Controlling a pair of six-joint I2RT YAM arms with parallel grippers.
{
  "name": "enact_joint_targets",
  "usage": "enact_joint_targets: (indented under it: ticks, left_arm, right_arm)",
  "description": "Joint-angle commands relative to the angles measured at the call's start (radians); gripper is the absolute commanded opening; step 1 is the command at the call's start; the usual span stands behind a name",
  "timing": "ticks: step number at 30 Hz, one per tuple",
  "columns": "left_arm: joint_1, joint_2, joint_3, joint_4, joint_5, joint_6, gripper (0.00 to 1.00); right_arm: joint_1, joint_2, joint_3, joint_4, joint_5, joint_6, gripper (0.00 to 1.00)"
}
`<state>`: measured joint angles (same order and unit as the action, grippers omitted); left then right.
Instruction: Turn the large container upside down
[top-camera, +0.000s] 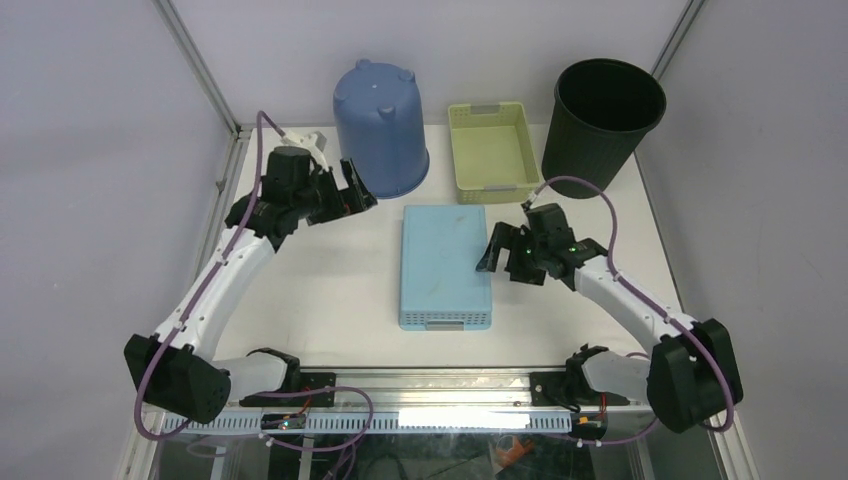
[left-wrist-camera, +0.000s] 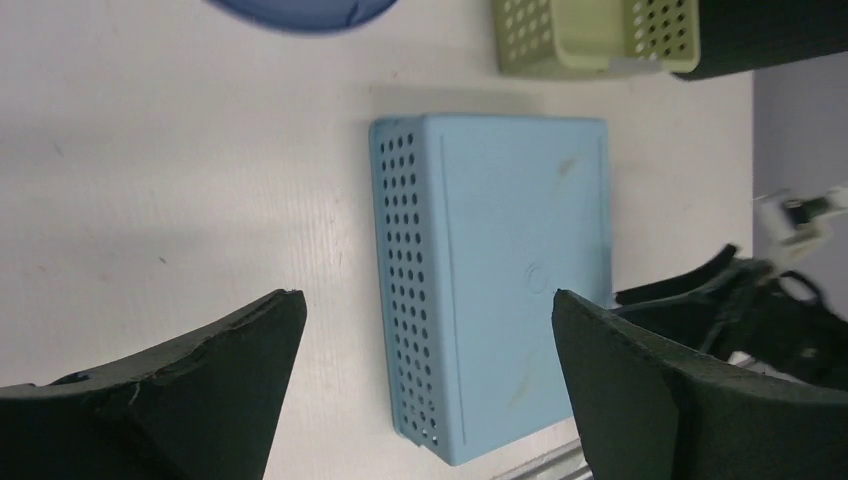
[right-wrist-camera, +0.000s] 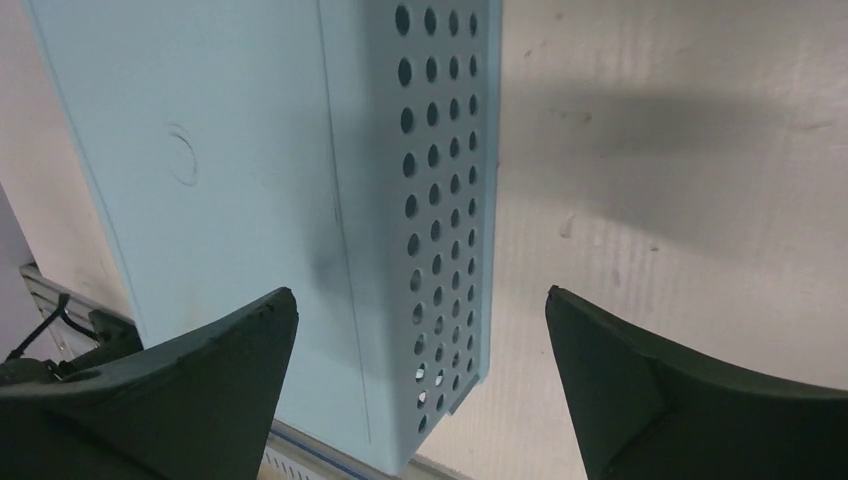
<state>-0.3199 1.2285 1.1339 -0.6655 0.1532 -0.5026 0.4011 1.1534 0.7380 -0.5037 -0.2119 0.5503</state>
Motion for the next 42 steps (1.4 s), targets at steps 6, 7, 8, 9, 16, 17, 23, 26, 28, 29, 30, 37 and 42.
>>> enact_joint_targets:
  ticks: [6,7,8,9,16,17,23,26,28,29,30,37,42]
  left_arm:
    - [0.000,-0.061,0.214,-0.077,-0.082,0.034,0.99]
    - [0.001,-0.063,0.213,-0.078,-0.086,0.033,0.99]
    - [0.001,-0.068,0.210,-0.084,-0.095,0.033,0.99]
    - [0.000,-0.072,0.206,-0.092,-0.106,0.035,0.99]
    - [0.001,-0.078,0.160,-0.153,-0.113,0.089,0.99]
    - [-0.002,-0.072,0.145,-0.153,-0.082,0.103,0.99]
    - [-0.227,0.017,0.058,-0.129,-0.115,0.083,0.99]
    - [-0.277,0.094,-0.015,-0.071,-0.099,0.038,0.99]
    - [-0.278,0.134,-0.078,-0.021,-0.090,0.019,0.99]
    - [-0.277,0.155,-0.090,-0.009,-0.093,0.014,0.99]
    - [-0.277,0.176,-0.099,-0.005,-0.102,0.014,0.99]
    - [-0.210,0.313,-0.079,0.002,-0.217,0.043,0.99]
    - [-0.049,0.368,-0.023,0.024,-0.179,0.056,0.99]
  right_arm:
    - [0.442,0.446,0.219,0.571,-0.096,0.201,0.99]
    - [0.468,0.529,0.306,0.575,-0.127,0.192,0.99]
    - [0.482,0.591,0.384,0.577,-0.157,0.192,0.99]
    - [0.484,0.638,0.440,0.584,-0.190,0.190,0.98]
    - [0.317,0.492,0.288,0.627,-0.229,0.196,0.98]
    - [0.281,0.445,0.256,0.574,-0.202,0.167,0.98]
    - [0.072,0.145,0.217,0.135,0.044,-0.052,0.99]
    - [-0.007,0.060,0.282,-0.004,0.183,-0.128,0.99]
    - [-0.047,0.046,0.349,-0.063,0.281,-0.161,1.00]
    - [-0.068,0.048,0.387,-0.088,0.336,-0.171,0.99]
    - [-0.092,0.056,0.426,-0.101,0.377,-0.182,0.99]
    - [-0.312,0.284,0.862,-0.208,0.317,-0.331,1.00]
    - [-0.335,0.505,1.199,-0.346,0.206,-0.389,0.99]
